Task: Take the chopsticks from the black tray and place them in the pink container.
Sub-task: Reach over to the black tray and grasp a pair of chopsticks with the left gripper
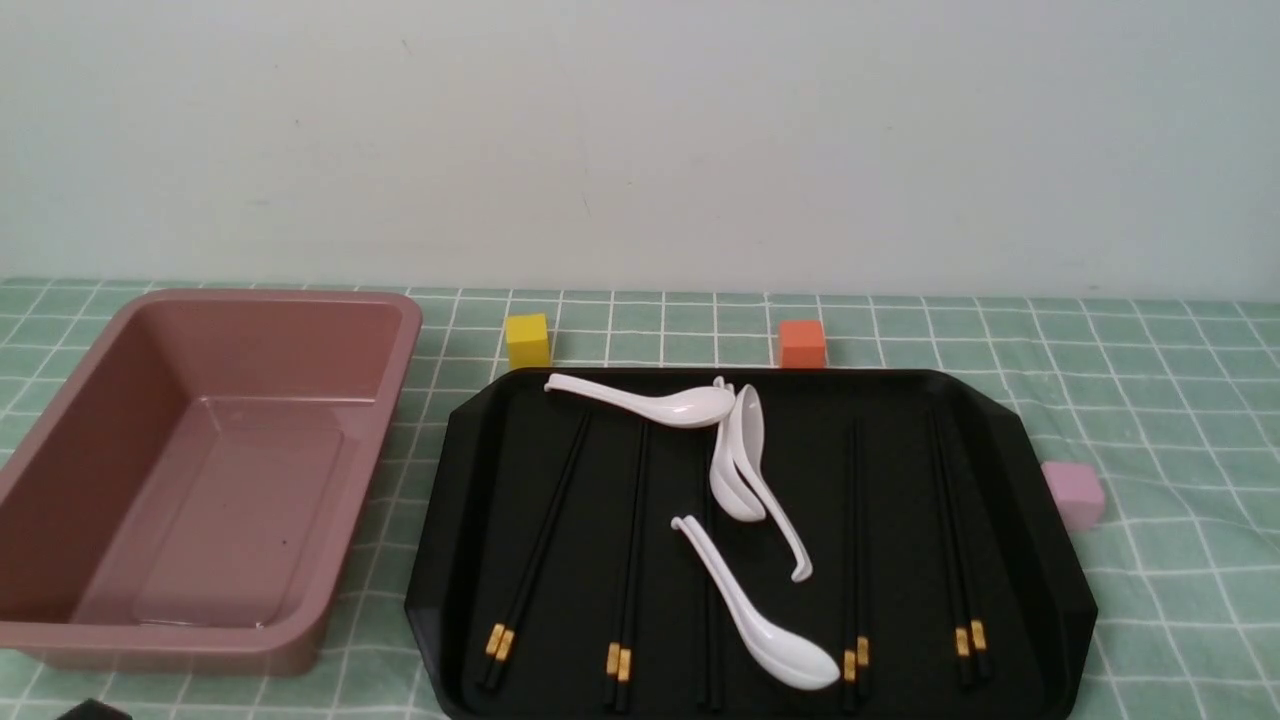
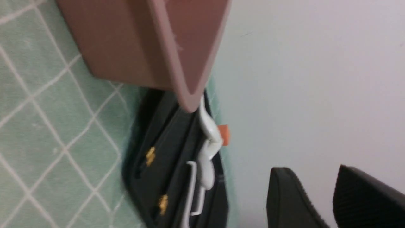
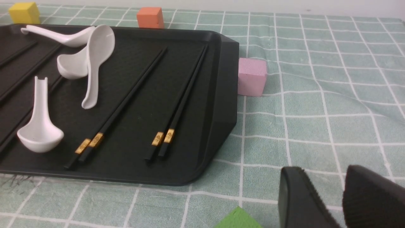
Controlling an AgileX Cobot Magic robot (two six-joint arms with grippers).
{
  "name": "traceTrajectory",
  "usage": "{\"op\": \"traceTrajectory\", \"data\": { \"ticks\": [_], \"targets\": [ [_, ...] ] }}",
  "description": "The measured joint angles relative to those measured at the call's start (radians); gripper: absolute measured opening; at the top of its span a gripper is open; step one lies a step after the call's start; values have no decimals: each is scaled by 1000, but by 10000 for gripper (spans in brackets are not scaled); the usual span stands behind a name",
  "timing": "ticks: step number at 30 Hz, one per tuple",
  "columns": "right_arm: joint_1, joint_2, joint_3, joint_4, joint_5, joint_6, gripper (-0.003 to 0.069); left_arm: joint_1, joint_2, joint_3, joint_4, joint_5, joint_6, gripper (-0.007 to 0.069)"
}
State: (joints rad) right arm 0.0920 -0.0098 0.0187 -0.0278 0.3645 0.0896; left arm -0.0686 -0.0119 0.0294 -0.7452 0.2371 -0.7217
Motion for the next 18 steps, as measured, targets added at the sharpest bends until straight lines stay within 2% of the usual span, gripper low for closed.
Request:
{"op": "traceTrajectory", "data": {
  "ticks": [5, 10, 12, 16, 17, 18],
  "targets": [
    [0, 0, 0, 0, 0, 0, 239, 0, 0, -21, -98, -50, 4, 215],
    [0, 0, 0, 0, 0, 0, 239, 0, 21, -189, -58, -40, 159, 74],
    [0, 0, 0, 0, 0, 0, 239, 0, 117, -291, -16, 38, 232, -13],
    [0, 0, 0, 0, 0, 0, 239, 0, 392, -412, 82, 284, 274, -13],
    [0, 0, 0, 0, 0, 0, 239, 0, 502, -454, 141, 394, 282, -13],
    [0, 0, 0, 0, 0, 0, 239, 0, 520, -469, 150, 409, 285, -13]
  ]
}}
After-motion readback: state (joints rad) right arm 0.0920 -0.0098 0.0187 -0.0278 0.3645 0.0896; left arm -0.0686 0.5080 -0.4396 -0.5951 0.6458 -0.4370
